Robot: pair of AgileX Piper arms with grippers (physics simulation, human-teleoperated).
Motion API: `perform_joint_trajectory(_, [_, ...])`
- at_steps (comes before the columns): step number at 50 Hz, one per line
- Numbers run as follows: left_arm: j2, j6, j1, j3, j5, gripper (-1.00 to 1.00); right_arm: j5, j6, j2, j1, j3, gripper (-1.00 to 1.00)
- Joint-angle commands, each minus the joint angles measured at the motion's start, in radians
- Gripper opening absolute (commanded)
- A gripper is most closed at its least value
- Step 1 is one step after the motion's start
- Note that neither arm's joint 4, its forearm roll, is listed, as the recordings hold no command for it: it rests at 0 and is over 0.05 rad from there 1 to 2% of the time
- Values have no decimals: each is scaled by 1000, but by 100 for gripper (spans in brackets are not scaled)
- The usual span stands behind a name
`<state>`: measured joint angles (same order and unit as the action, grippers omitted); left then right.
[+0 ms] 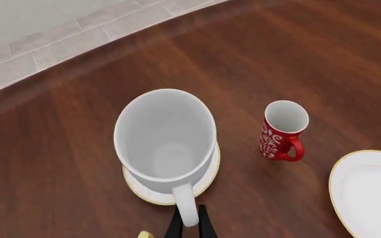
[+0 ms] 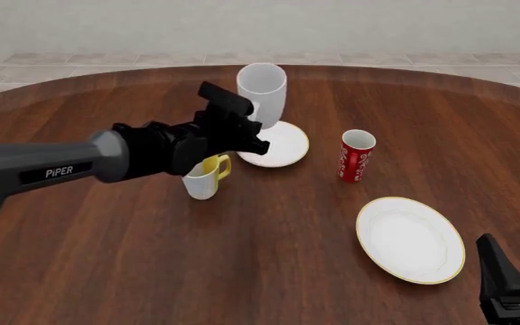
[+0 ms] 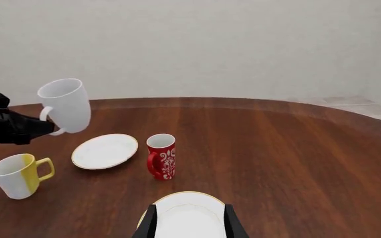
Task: Put the white mug on the left plate.
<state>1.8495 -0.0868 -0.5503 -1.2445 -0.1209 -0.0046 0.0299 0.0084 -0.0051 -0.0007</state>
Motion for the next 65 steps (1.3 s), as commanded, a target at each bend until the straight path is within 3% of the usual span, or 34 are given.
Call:
perform_joint_trajectory(1, [29, -2, -2, -47, 17, -100, 0, 1, 0, -1, 0, 100])
perform_joint_trajectory(65, [197, 31, 26, -228, 90, -100, -9, 10, 16, -5, 0, 100])
